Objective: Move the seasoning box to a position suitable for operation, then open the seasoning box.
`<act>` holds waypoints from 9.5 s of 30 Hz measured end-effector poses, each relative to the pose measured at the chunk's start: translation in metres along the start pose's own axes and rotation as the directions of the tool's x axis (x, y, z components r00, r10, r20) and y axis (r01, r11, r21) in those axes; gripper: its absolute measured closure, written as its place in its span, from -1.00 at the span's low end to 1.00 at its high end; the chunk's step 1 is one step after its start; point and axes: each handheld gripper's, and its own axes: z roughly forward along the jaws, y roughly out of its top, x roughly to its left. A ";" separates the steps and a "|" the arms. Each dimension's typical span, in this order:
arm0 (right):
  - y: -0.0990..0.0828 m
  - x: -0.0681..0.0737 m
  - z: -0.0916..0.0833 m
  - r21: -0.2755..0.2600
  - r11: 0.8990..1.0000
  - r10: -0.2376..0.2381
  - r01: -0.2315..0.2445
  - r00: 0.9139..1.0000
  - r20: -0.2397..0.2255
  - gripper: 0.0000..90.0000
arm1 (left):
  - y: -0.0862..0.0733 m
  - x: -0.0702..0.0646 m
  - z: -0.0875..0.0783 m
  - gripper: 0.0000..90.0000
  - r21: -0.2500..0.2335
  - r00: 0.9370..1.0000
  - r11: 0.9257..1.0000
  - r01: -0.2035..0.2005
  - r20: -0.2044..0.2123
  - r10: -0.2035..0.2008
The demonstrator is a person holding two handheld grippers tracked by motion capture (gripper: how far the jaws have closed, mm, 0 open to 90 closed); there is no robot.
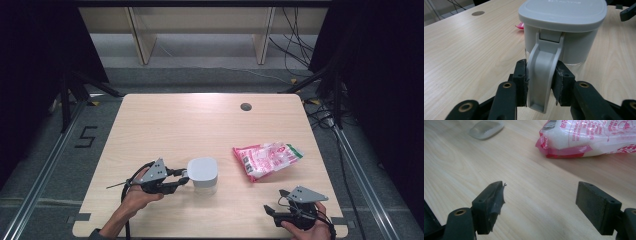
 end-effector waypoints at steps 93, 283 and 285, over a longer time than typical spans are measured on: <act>-0.001 -0.004 -0.001 -0.016 1.000 0.000 0.000 1.000 0.016 -0.48 | 0.022 0.011 0.022 0.04 0.009 0.985 0.997 0.071 -0.156 -0.069; 0.021 -0.044 0.001 -0.199 0.935 0.326 -0.293 0.932 0.161 -0.51 | 0.002 -0.022 -0.015 -0.36 0.015 0.973 0.984 0.175 -0.157 -0.171; 0.018 -0.049 0.003 -0.208 0.944 0.293 -0.255 0.940 0.175 -0.51 | 0.003 -0.023 -0.016 -0.36 0.018 0.975 0.987 0.162 -0.154 -0.157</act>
